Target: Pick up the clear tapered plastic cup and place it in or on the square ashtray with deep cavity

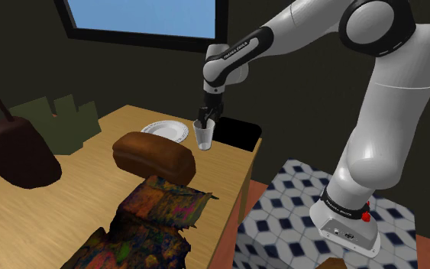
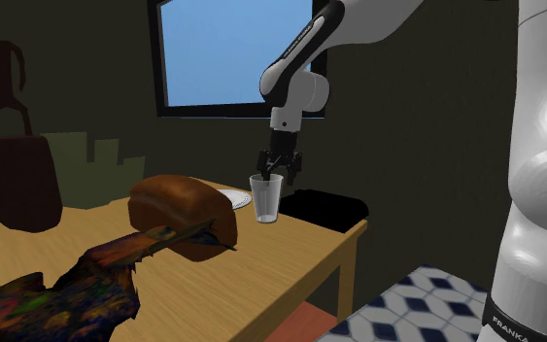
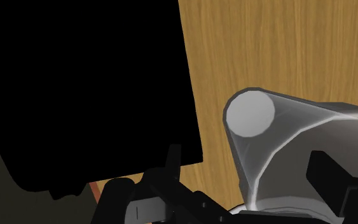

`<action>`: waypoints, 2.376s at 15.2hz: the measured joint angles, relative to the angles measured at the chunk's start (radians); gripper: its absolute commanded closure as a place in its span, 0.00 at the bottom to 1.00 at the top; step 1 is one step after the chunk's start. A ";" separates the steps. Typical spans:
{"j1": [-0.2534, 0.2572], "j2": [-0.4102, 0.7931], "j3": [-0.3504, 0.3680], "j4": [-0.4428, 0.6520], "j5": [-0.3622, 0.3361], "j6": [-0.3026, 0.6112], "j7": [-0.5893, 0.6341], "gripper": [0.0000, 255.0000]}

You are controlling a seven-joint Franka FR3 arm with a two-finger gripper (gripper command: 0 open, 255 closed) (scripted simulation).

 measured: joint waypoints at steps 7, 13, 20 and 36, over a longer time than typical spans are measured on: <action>0.001 0.003 0.001 0.001 0.001 0.003 0.001 1.00; 0.001 0.003 0.001 0.002 0.001 0.003 0.001 1.00; 0.001 -0.017 0.000 0.018 -0.007 -0.034 0.010 1.00; 0.000 -0.094 -0.004 0.143 -0.034 -0.233 0.046 1.00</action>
